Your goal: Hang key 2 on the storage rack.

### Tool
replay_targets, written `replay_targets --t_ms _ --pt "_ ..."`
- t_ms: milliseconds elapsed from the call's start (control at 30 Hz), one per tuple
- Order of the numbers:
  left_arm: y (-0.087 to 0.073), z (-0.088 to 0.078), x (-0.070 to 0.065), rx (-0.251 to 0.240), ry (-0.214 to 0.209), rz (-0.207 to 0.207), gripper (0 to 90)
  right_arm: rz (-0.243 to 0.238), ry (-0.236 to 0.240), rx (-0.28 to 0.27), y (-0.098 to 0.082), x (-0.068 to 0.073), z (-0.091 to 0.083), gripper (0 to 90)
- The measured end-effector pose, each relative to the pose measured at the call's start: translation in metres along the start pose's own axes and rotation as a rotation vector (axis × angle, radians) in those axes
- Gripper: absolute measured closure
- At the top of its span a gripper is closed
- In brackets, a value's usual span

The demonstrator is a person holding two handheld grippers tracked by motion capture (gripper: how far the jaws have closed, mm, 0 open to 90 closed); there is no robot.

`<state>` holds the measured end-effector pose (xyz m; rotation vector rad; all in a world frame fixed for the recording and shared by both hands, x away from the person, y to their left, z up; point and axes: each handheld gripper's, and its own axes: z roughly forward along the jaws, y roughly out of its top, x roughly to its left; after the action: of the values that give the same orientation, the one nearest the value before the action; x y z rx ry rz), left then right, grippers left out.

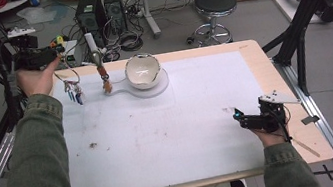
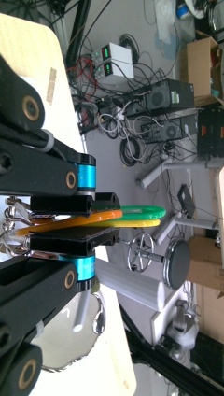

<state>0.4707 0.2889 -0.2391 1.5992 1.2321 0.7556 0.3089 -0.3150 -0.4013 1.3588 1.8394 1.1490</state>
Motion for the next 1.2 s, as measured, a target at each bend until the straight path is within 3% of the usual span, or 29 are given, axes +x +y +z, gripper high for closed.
replay_targets --t_ms 233,400,600,933,1200 --pt "0.001 0.011 0.005 0.013 0.000 0.003 83.0 0.002 -0.001 0.000 0.000 0.000 -0.001 0.6" --pt "0.009 0.022 0.003 0.009 -0.022 0.004 83.0 0.006 0.000 0.003 -0.001 0.000 -0.001 0.6" --pt "0.011 0.034 0.005 0.004 -0.039 -0.038 83.0 0.008 -0.006 -0.002 -0.001 -0.001 -0.003 0.6" --pt "0.004 0.056 0.005 0.022 -0.059 -0.072 82.9 0.017 -0.013 -0.007 -0.003 -0.003 -0.008 0.6" --pt "-0.002 0.070 0.002 0.044 -0.069 -0.074 83.0 0.021 -0.019 -0.002 -0.004 -0.004 -0.008 0.6"
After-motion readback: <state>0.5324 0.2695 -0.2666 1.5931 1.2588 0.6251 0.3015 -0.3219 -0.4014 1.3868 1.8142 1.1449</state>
